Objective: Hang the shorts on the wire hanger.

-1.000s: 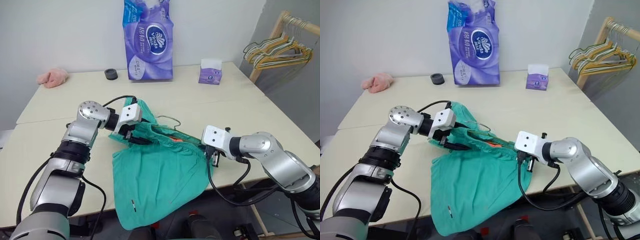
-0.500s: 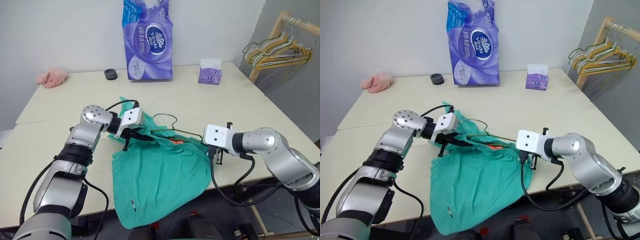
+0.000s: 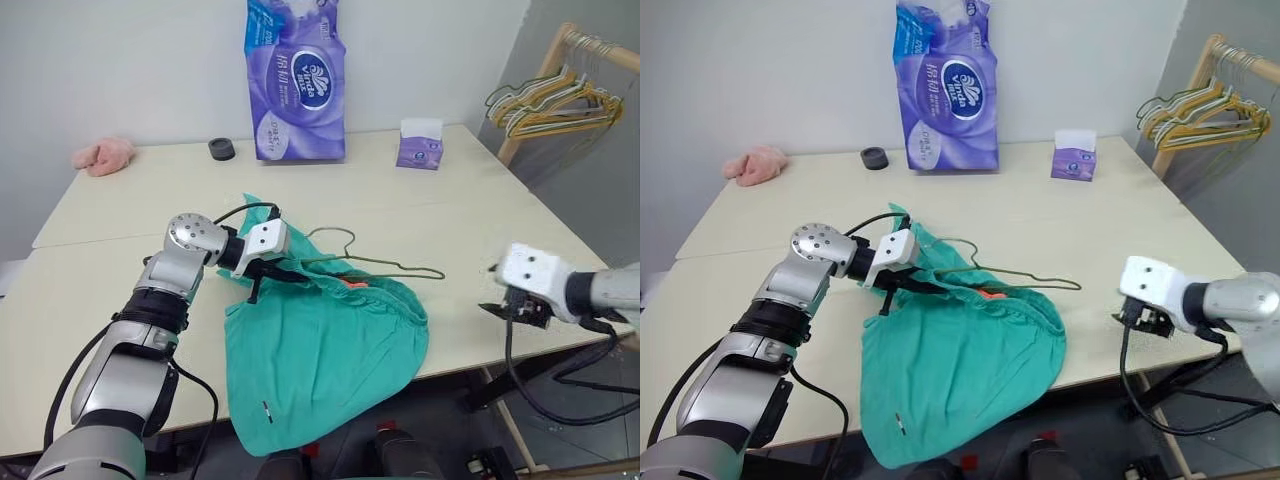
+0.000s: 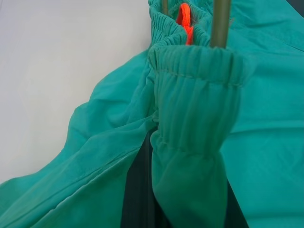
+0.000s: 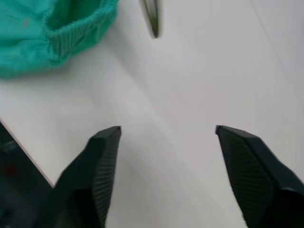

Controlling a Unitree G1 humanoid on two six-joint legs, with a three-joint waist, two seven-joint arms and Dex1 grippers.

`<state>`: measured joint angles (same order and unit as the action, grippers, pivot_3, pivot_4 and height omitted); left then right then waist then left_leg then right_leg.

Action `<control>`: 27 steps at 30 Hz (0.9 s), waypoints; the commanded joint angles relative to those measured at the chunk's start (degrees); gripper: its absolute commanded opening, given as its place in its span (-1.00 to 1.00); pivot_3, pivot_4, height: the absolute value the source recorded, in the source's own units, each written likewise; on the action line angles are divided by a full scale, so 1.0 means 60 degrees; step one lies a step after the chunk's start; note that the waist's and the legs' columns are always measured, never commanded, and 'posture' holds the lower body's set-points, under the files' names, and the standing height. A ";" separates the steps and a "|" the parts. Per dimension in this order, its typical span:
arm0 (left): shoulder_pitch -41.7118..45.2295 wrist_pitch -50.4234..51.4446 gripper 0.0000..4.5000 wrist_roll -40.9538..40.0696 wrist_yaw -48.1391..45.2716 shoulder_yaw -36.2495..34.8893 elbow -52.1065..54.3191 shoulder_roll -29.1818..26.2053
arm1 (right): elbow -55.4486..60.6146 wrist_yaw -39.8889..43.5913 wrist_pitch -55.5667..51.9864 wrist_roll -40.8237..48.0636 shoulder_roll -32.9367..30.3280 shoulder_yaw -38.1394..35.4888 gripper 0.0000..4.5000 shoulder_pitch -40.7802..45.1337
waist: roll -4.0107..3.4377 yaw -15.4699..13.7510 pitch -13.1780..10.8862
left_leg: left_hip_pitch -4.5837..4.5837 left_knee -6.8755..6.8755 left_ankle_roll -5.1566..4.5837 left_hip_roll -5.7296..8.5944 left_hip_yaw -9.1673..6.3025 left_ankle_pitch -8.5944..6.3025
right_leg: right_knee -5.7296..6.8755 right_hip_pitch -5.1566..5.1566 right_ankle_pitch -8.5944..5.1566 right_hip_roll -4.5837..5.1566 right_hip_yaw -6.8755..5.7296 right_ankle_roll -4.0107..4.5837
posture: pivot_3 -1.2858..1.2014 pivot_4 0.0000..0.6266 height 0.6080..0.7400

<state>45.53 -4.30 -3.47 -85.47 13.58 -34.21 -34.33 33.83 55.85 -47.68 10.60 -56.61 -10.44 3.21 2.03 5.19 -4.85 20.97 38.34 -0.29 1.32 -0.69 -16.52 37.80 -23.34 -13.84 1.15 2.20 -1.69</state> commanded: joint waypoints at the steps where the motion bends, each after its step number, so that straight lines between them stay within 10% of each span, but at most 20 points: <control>1: 0.0269 -0.0139 -1.00 -0.0048 0.0023 -0.0142 0.0059 -0.0065 | 0.0941 -0.0458 -0.0812 0.1026 0.1064 -0.0774 0.80 -0.0934 | -0.0003 -0.0005 -0.0001 | 0.0000 0.0000 0.0000 0.0000 -0.0006 0.0000 | 0.0001 0.0002 0.0000 0.0000 -0.0005 0.0000 | -0.12 -0.81 1.00; 7: 0.0455 -0.0138 -1.00 -0.0037 -0.0049 -0.0155 -0.0108 -0.0067 | 0.1096 -0.3362 -0.1380 0.1141 0.4764 0.0300 0.80 -0.1305 | -0.0010 0.0082 0.0006 | -0.0006 0.0014 0.0002 -0.0006 -0.0005 -0.0002 | 0.0021 0.0001 -0.0001 0.0000 0.0001 -0.0002 | -0.12 -0.82 1.00; 16: 0.0528 -0.0215 -1.00 -0.0031 -0.0054 -0.0167 -0.0207 -0.0104 | 0.0200 -0.4082 -0.1935 0.1868 0.5654 0.0541 0.80 -0.0911 | -0.0012 0.0114 0.0009 | 0.0005 0.0044 -0.0007 0.0010 0.0001 -0.0014 | 0.0020 0.0001 0.0000 0.0010 0.0005 -0.0004 | -0.11 -0.83 1.00; 27: 0.0370 -0.0024 -1.00 -0.0133 -0.0011 -0.0270 0.0053 -0.0222 | -0.0130 -0.4324 -0.2179 0.1919 0.5113 0.1365 -0.67 -0.0307 | -0.0012 0.0150 0.0010 | 0.0011 0.0054 -0.0010 0.0009 -0.0005 -0.0019 | 0.0022 0.0001 0.0000 0.0006 -0.0002 -0.0005 | -0.10 -0.85 1.00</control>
<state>46.93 -4.26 -3.43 -85.66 13.52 -35.92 -34.78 32.36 30.29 -61.60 22.05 -25.14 -1.90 0.89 1.96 6.08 -4.79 21.05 38.68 -0.35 1.38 -0.73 -16.64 37.93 -23.33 -13.84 1.19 2.18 -1.72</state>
